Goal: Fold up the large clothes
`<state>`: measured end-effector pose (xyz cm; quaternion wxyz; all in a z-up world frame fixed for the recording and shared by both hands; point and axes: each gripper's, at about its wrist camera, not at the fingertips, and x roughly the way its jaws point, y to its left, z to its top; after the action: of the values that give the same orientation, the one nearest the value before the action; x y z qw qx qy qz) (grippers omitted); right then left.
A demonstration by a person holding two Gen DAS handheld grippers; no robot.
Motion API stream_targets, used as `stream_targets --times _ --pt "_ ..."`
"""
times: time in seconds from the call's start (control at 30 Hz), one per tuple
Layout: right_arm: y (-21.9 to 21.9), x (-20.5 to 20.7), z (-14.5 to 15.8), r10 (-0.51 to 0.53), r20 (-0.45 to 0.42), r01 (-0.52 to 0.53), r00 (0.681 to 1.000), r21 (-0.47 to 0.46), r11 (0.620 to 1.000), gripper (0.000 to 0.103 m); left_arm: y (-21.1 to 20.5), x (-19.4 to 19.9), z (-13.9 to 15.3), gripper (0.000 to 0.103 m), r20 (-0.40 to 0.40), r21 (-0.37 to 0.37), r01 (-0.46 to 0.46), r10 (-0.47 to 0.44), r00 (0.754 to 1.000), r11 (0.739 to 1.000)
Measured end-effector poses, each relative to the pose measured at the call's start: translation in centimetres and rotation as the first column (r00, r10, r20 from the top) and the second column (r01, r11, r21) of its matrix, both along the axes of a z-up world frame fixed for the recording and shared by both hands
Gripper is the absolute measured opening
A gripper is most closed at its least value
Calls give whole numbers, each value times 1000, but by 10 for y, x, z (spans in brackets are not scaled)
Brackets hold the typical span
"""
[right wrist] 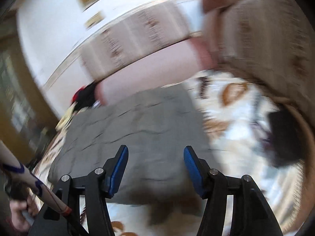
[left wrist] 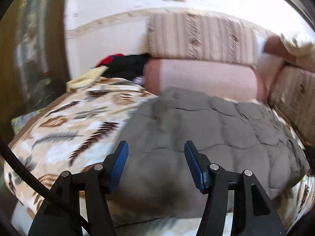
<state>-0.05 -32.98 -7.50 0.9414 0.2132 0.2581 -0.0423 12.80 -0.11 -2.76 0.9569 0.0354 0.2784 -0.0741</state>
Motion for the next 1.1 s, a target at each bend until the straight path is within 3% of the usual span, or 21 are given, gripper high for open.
stream_targets --times 0.07,0.23,0.43,0.57,0.73,0.93,1.1 --pt "20 24 0 54 -10 -55 998 -27 998 54 -22 16 -4 59 -38 8 19 -19 999 1000" --pt "57 77 6 126 -17 -127 992 -107 986 54 -62 59 -19 59 -100 97 30 -21 995 995" --pt "75 137 -20 164 -159 -187 974 -148 971 54 -71 89 -48 61 -193 115 -3 26 981 993" --pt "74 145 -49 183 -228 -230 956 -197 953 54 -79 94 -64 61 -204 147 0 30 979 989" --pt "69 151 -61 195 -244 -244 950 -190 951 54 -82 106 -72 61 -252 140 -12 47 967 990" --pt "76 120 -47 196 -160 -227 968 -210 951 54 -75 74 -60 60 -181 93 -18 35 983 995" --pt "70 87 -31 154 -104 -172 982 -185 968 55 -78 17 -52 60 -91 138 25 -13 996 990"
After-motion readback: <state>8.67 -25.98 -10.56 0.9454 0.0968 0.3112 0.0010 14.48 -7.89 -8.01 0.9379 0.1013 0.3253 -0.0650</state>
